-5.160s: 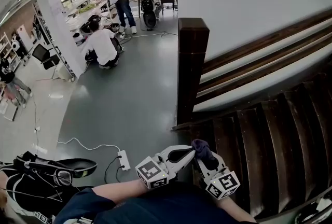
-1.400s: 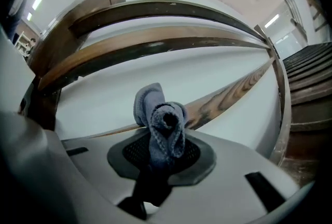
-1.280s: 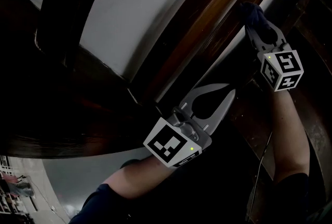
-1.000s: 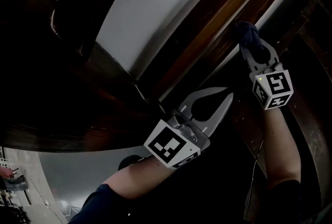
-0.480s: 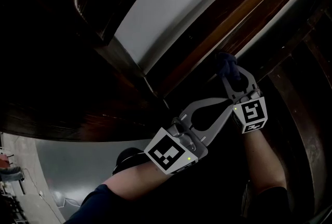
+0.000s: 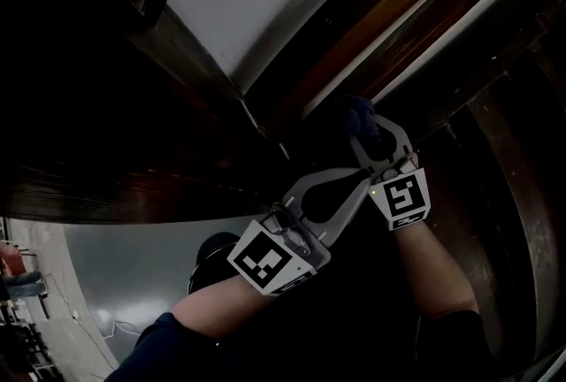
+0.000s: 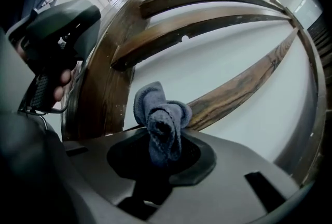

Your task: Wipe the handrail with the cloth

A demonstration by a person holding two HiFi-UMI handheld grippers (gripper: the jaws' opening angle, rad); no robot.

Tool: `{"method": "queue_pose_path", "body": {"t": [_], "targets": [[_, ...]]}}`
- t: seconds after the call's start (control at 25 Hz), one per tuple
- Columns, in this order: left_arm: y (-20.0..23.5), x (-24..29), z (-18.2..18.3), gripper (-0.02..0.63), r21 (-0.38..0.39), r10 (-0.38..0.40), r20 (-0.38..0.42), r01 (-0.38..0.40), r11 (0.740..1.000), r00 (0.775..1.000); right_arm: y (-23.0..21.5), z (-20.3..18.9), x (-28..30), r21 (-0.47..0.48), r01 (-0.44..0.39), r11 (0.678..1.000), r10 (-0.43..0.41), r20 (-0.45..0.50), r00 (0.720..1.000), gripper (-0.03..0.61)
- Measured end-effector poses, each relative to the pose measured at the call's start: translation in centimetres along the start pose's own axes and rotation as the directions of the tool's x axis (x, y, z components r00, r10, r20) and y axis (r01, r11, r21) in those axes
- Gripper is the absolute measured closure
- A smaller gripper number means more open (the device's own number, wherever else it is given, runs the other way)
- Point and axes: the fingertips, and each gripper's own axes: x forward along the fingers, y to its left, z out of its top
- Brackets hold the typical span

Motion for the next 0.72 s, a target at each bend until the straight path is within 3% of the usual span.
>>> {"method": "queue_pose_path", "body": {"t": [0.44, 0.72], "targets": [[2.1, -3.4, -3.4, 0.612, -0.001, 0.088, -0.067, -0.088, 0.996, 0.994, 5.3, -2.2, 0.8, 0.005, -0.112, 0.994, 0.112, -0.022, 0.993, 0.485], [2.3, -3.1, -4.2, 0.612, -0.009, 0.095, -0.072, -0.096, 0.995, 0.993, 3.5, -1.7, 0.4, -0.052, -0.121, 0.991, 0.119, -0.04, 0.992, 0.485]]}}
